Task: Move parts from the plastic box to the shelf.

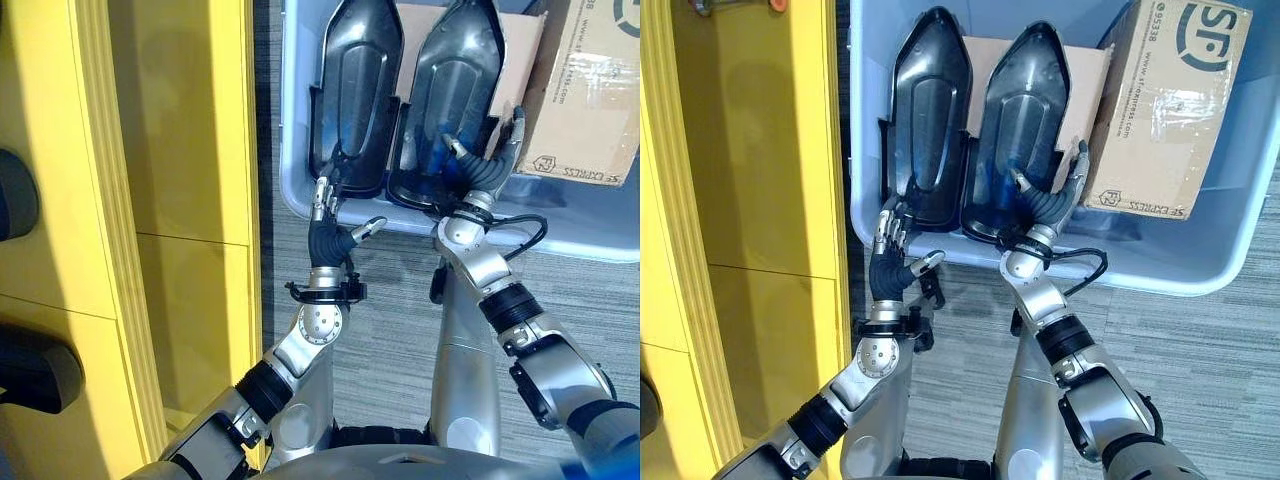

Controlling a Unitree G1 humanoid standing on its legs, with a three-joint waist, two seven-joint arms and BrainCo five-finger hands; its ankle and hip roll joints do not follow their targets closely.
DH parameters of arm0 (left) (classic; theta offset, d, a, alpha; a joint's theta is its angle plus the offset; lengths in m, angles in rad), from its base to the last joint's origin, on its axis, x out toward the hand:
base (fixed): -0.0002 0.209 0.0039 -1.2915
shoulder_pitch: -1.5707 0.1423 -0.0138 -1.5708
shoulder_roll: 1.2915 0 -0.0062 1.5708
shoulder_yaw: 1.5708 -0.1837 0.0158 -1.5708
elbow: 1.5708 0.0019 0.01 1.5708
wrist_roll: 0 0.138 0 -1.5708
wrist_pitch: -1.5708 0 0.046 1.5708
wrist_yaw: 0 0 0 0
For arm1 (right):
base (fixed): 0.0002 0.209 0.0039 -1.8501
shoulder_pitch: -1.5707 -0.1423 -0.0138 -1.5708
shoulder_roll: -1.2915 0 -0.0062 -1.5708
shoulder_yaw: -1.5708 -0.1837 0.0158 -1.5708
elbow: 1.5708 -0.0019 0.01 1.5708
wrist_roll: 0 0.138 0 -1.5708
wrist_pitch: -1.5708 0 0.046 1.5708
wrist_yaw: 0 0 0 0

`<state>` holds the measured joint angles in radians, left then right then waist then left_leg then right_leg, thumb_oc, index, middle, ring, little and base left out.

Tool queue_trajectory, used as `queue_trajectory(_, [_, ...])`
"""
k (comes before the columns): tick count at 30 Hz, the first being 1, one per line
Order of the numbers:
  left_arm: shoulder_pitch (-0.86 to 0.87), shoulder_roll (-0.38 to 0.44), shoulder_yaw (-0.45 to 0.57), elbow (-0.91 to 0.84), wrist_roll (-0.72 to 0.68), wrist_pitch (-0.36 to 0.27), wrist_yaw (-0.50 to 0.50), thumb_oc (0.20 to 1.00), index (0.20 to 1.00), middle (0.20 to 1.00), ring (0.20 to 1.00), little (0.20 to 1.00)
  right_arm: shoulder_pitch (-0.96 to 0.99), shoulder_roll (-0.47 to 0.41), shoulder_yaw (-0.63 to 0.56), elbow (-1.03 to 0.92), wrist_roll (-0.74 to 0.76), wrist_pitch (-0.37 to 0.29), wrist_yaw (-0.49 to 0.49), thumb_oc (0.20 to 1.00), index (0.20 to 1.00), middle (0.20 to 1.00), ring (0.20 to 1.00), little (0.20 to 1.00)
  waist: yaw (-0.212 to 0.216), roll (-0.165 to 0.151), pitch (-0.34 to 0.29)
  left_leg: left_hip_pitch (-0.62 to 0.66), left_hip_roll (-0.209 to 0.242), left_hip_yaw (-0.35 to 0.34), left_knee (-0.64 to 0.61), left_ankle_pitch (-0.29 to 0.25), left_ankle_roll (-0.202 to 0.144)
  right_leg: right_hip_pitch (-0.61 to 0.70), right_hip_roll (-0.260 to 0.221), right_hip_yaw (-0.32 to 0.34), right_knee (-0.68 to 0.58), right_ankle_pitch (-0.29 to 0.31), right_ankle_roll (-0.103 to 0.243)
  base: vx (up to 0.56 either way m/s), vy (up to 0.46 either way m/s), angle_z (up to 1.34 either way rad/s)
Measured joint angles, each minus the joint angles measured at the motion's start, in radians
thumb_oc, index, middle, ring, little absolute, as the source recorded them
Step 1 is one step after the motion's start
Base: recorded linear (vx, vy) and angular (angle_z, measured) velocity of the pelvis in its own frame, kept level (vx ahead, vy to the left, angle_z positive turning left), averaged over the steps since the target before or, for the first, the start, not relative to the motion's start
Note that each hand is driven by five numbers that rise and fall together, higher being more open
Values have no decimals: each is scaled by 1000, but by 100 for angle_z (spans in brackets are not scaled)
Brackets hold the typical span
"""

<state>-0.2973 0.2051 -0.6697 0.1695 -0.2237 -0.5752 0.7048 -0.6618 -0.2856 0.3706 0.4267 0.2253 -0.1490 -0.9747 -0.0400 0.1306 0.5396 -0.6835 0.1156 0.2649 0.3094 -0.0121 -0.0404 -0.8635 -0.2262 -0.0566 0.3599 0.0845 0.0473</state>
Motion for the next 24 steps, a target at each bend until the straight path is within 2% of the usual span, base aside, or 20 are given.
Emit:
queue_trajectory(11, [0, 1, 2, -2, 2, 3, 18, 1000, 1000, 1000, 1000, 1000, 2, -8, -1, -11, 59, 0, 31, 1000, 1000, 1000, 1000, 1000, -10, -1, -1, -30, 9, -24, 27, -2, -3, -6, 2, -19, 5, -5, -1, -3, -19, 3])
queue_trajectory(16, [0, 15, 4, -2, 1, 6, 15, 1000, 1000, 1000, 1000, 1000, 2, -10, -3, 8, 72, 5, 42, 1000, 1000, 1000, 1000, 1000, -4, -14, -8, -32, 9, -27, 31, -2, -3, -5, 1, -23, 7, -4, -2, 3, -15, 1])
queue_trajectory(24, [6, 20, 3, -1, 0, 7, 11, 1000, 1000, 1000, 1000, 1000, -2, -41, 28, 22, 65, 77, 39, 1000, 1000, 1000, 1000, 1000, 3, -22, -19, -37, 11, -32, 44, -6, 0, -2, 0, -28, 11, -7, 0, 0, 0, 0])
